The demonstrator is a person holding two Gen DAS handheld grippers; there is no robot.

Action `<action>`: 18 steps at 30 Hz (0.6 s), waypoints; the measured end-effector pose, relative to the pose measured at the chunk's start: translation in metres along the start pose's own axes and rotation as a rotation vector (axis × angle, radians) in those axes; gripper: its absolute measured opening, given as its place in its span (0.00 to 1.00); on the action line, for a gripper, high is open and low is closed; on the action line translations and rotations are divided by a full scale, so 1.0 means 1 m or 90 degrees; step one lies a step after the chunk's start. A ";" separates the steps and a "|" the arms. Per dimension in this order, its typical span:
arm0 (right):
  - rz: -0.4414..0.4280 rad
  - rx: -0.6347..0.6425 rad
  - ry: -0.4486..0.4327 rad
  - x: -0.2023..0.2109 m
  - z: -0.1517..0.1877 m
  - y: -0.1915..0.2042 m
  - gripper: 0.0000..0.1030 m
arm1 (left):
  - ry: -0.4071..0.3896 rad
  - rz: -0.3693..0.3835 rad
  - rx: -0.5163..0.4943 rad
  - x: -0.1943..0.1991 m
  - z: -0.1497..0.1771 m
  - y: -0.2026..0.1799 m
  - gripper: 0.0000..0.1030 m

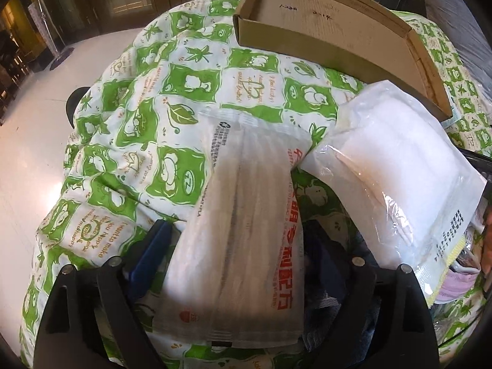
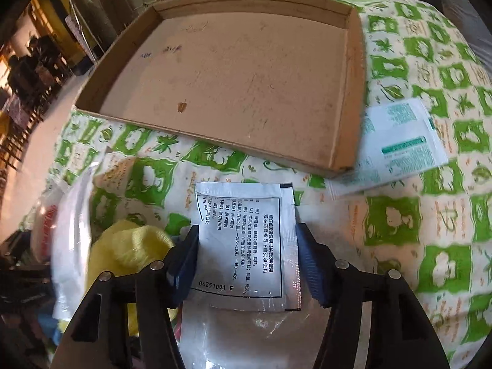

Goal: Organize soft objects
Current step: 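Grasp the white red-printed pack with left tool while right tool grasps the small sachet, then carry both held packs into the cardboard tray and open both tools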

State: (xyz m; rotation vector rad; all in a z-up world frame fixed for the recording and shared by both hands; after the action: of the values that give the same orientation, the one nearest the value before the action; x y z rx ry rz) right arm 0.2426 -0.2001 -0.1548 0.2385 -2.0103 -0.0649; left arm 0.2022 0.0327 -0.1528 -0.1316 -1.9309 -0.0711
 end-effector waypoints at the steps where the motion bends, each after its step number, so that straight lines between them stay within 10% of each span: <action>1: -0.007 0.002 -0.008 0.007 0.000 -0.001 0.46 | 0.000 0.000 0.001 0.000 0.000 -0.001 0.86; 9: -0.055 -0.036 -0.019 0.040 0.004 -0.010 0.43 | -0.052 -0.008 -0.005 0.021 0.003 0.000 0.54; 18: -0.038 -0.007 -0.053 0.074 0.014 -0.002 0.43 | -0.118 0.019 0.013 0.062 0.004 0.008 0.51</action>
State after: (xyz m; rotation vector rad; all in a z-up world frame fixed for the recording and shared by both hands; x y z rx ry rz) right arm 0.1992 -0.2171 -0.0959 0.2936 -2.0850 -0.1262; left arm 0.1778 0.0449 -0.0966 -0.1590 -2.1130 -0.0197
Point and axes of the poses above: each gripper's, at about its wrist camera, not at the fingertips, and x roughly against the way its jaws point, y to its left, z to its underside, the point moved 6 cm from there along -x, roughly the way its jaws point
